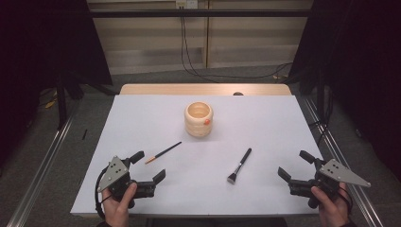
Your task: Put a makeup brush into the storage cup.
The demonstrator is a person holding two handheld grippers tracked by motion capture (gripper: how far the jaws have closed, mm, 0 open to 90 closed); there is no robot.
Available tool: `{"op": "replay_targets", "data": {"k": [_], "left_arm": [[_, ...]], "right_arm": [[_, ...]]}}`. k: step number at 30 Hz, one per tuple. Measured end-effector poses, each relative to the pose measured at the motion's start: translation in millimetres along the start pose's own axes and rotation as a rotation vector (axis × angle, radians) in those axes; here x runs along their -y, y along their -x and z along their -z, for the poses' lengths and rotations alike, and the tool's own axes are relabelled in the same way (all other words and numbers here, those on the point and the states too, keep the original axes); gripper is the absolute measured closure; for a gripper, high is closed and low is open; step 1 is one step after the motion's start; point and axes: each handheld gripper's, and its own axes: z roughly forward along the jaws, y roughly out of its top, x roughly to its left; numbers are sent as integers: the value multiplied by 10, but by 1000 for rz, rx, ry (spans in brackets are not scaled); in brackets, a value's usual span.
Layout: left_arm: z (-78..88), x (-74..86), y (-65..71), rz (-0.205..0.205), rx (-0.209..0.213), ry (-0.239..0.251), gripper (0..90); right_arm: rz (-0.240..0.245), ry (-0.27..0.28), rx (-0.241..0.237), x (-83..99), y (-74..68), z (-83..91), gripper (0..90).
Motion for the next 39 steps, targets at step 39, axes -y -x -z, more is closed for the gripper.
{"op": "replay_targets", "data": {"k": [39], "left_arm": [[-350, -520, -385, -56, 32, -5, 21]], "right_arm": [[-1, -3, -10, 4, 11, -13, 15]]}}
